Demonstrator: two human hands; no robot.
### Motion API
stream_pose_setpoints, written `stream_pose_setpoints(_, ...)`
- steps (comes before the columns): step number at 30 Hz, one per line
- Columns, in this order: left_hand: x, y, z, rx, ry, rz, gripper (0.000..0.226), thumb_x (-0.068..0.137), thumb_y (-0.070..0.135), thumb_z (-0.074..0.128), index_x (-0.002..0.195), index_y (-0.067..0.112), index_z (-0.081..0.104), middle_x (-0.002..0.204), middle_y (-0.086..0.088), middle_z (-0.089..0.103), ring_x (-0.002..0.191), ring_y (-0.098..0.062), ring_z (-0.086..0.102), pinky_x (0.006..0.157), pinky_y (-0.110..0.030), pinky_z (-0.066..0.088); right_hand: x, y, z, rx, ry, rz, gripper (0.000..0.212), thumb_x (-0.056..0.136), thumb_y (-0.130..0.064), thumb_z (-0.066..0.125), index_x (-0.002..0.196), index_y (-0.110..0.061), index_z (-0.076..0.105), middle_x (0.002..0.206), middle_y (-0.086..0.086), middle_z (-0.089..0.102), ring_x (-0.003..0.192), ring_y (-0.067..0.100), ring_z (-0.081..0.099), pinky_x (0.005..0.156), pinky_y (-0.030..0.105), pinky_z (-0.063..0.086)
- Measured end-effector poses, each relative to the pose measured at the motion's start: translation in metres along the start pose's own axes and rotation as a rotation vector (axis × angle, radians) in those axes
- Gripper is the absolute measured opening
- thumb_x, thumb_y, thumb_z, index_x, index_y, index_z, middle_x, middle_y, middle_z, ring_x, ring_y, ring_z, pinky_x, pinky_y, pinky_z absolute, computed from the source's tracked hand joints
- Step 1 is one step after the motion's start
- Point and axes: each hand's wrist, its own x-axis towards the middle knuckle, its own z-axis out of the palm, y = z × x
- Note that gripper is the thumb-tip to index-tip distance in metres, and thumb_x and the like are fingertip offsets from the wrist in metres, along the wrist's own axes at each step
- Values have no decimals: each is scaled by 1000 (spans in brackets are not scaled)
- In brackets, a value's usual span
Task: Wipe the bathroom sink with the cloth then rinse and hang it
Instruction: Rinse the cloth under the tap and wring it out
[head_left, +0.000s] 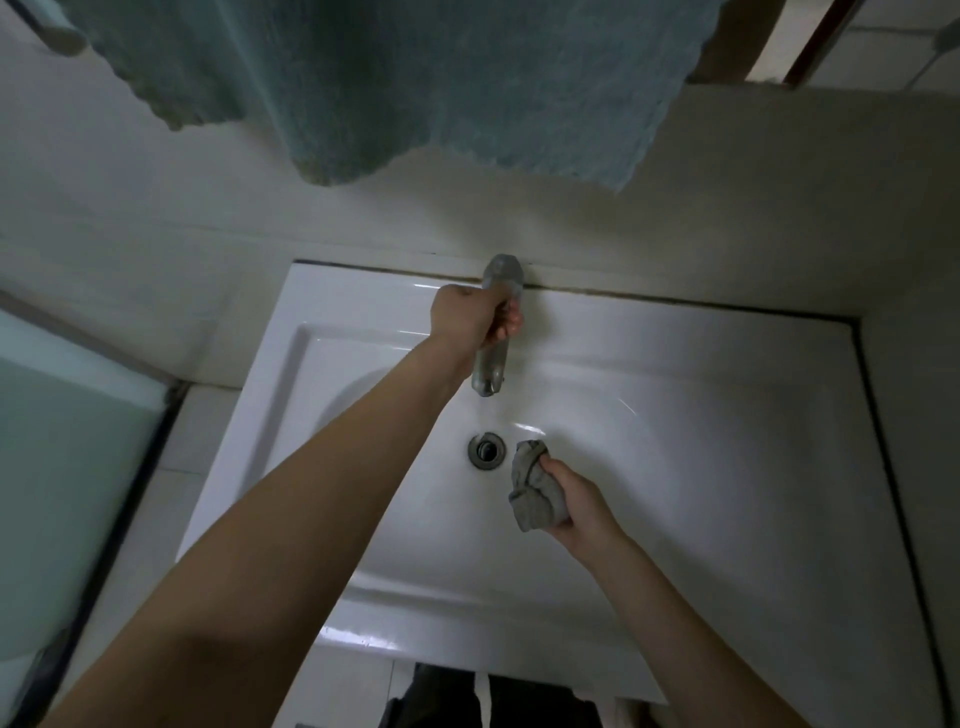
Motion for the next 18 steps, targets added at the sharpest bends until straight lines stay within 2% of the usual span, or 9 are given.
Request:
stream_pose_setpoints(2, 3, 5, 1, -14, -6, 15, 18, 86, 12, 63, 76, -1, 68, 50, -4, 63, 42, -14, 56, 43, -19, 45, 5, -2, 9, -3, -8, -4, 25, 94, -23, 56, 102, -5, 70, 97, 13, 70, 83, 26, 65, 70, 34, 52)
stream_pose_setpoints(5, 4, 7, -4, 46, -60, 45, 19, 87, 13, 62, 76, -1, 69, 52, -7, 65, 42, -15, 58, 43, -19, 46, 14, -5, 31, 20, -41, -8, 26, 95, -22, 54, 106, -5, 69, 108, 12, 70, 95, 26, 65, 76, 34, 52)
stream_pose_setpoints(9, 2, 1, -24, 133, -100, 127, 32, 91, 22, 60, 87, -9, 69, 65, -17, 68, 45, -18, 62, 47, -22, 51, 27, -11, 62, 21, -67, -14, 22, 95, -20, 55, 103, -4, 68, 96, 13, 69, 85, 25, 65, 71, 32, 54)
stream_pose_setpoints(12, 8, -24, -56, 198, -44, 173, 37, 94, 29, 57, 85, -5, 71, 66, -19, 70, 49, -20, 63, 50, -23, 53, 41, -10, 77, -37, -49, -35, 27, 94, -27, 56, 102, -4, 68, 95, 13, 69, 85, 27, 65, 73, 35, 54)
stream_pose_setpoints(14, 14, -52, -75, 228, 0, 141, 35, 95, 28, 56, 83, -1, 71, 64, -17, 70, 48, -18, 63, 51, -23, 55, 51, -9, 83, -70, -29, -31, 25, 96, -27, 51, 95, -7, 66, 94, 14, 68, 84, 28, 64, 74, 36, 54)
stream_pose_setpoints(18, 28, -120, -93, 256, 45, 4, 30, 95, 26, 57, 82, 1, 69, 60, -9, 69, 50, -16, 63, 53, -24, 54, 63, -8, 94, -161, 38, -86, 23, 98, -20, 43, 81, -17, 58, 83, 5, 61, 72, 20, 58, 72, 33, 49)
